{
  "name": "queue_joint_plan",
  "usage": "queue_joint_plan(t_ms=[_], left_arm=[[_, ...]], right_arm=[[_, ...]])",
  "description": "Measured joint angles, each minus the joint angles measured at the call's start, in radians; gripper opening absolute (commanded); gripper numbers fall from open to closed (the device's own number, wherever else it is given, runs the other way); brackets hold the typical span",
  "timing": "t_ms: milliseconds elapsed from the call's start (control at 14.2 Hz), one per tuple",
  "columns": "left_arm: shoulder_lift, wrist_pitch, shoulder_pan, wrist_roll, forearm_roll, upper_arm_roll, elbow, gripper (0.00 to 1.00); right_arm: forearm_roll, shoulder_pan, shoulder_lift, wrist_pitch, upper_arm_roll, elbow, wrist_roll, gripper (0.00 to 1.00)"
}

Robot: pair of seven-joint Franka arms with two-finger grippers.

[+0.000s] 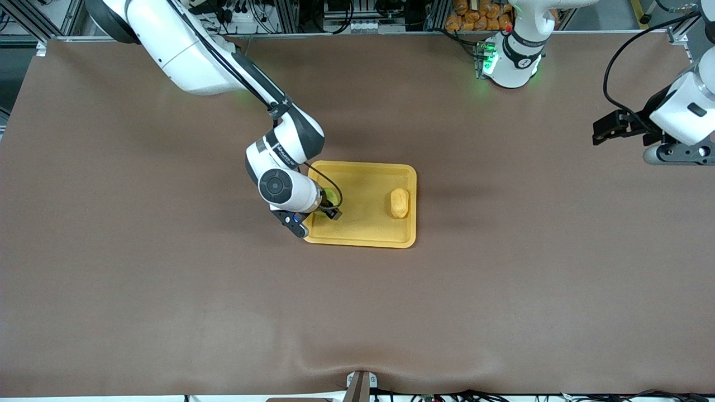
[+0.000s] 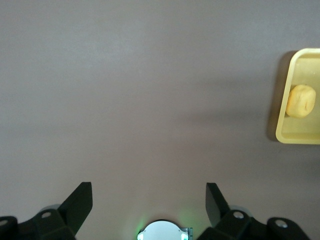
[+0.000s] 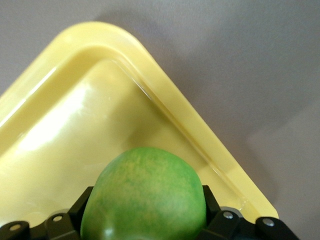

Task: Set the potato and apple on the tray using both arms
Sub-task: 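Lower the apple onto the tray with the right gripper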

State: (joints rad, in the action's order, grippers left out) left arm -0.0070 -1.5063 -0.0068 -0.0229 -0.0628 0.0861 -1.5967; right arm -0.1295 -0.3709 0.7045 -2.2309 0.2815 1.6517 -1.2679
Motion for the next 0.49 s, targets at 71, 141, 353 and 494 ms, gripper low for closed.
queue_joint_plan(t_ms=[71, 141, 353, 494], left_arm=[[-0.003, -0.001, -0.003, 0.008, 0.000, 0.000, -0.001, 1.00], [-0.005, -0.003, -0.006, 0.024, 0.000, 0.000, 0.000, 1.00], [-0.007, -0.003, -0.009, 0.063, 0.000, 0.000, 0.004, 1.00], [-0.009, -0.001, -0.010, 0.066, 0.000, 0.000, 0.004, 1.00]], right_arm=[[0.000, 0.000, 0.004, -0.001, -0.001, 0.000, -0.003, 0.27], [0.000, 0.000, 0.007, -0.003, -0.002, -0.001, -0.006, 0.50], [0.000, 0.000, 0.016, -0.024, -0.003, -0.001, -0.014, 1.00], [0.001, 0.000, 0.020, -0.032, -0.004, -0.001, -0.016, 1.00]])
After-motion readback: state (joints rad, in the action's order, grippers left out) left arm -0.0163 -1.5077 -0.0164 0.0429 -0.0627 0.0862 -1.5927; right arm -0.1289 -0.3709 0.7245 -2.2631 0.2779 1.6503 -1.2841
